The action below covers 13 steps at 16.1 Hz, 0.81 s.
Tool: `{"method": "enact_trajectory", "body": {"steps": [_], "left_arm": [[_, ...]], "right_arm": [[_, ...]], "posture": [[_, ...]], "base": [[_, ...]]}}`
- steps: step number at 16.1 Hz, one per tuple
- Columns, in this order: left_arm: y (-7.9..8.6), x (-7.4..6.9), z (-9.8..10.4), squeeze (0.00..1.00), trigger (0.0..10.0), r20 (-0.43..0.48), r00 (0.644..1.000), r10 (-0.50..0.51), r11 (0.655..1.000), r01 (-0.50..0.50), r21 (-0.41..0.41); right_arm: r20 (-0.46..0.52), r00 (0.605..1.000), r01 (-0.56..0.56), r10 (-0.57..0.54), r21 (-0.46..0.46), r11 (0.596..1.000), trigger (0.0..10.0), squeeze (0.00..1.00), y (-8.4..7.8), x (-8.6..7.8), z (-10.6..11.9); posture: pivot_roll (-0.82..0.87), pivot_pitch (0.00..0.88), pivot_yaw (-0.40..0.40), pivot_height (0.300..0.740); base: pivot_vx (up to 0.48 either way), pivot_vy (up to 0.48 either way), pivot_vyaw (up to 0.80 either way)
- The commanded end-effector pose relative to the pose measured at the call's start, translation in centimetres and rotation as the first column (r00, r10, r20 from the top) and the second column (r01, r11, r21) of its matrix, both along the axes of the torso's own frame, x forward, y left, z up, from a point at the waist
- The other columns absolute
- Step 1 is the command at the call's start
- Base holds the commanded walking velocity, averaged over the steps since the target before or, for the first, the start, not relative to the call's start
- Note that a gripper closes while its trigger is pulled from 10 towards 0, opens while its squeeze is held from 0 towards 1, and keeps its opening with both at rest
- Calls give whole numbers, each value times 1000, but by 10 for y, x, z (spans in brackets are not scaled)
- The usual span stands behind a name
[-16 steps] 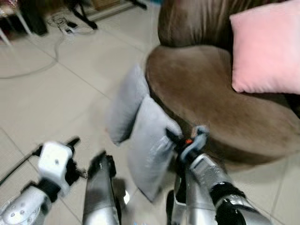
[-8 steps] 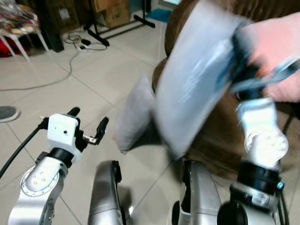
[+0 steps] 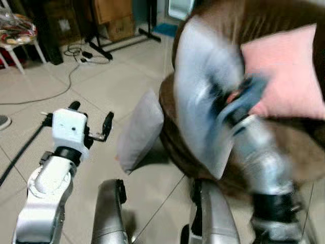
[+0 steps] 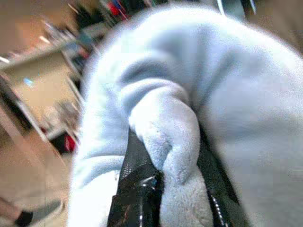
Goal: Move the pillow to the sofa from floor
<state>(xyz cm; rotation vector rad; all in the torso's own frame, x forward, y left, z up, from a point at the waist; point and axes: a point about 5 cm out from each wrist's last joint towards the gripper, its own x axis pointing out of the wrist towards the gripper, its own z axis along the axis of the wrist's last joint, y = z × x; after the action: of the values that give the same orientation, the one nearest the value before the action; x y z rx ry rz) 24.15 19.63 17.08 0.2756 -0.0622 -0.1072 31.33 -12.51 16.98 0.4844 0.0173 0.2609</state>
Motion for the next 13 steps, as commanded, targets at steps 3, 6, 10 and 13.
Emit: {"method": "enact_trajectory", "body": {"steps": [3,6,10,13], "left_arm": [[-4,3,3,0,10000,8,1000,-3,999,3,33],[-5,5,-2,0,10000,-1,1000,17,999,-16,43],[-12,9,-1,0,10000,14,1000,7,1000,-7,29],[-10,12,-2,0,10000,20,1000,12,999,-13,50]], "right_arm": [[-128,979,154,-157,-26,988,10000,0,-20,-1,-25],[-82,979,185,-188,-44,982,10000,0,-22,1,-13],[-66,978,195,-198,-51,979,10000,0,-25,-3,-9],[-68,978,196,-199,-48,979,10000,0,-24,-7,-9]], "posture": [[144,0,-45,502],[122,0,-37,537],[103,0,-27,577],[96,0,-24,602]], "base": [[0,0,0],[0,0,0],[0,0,0],[0,0,0]]}}
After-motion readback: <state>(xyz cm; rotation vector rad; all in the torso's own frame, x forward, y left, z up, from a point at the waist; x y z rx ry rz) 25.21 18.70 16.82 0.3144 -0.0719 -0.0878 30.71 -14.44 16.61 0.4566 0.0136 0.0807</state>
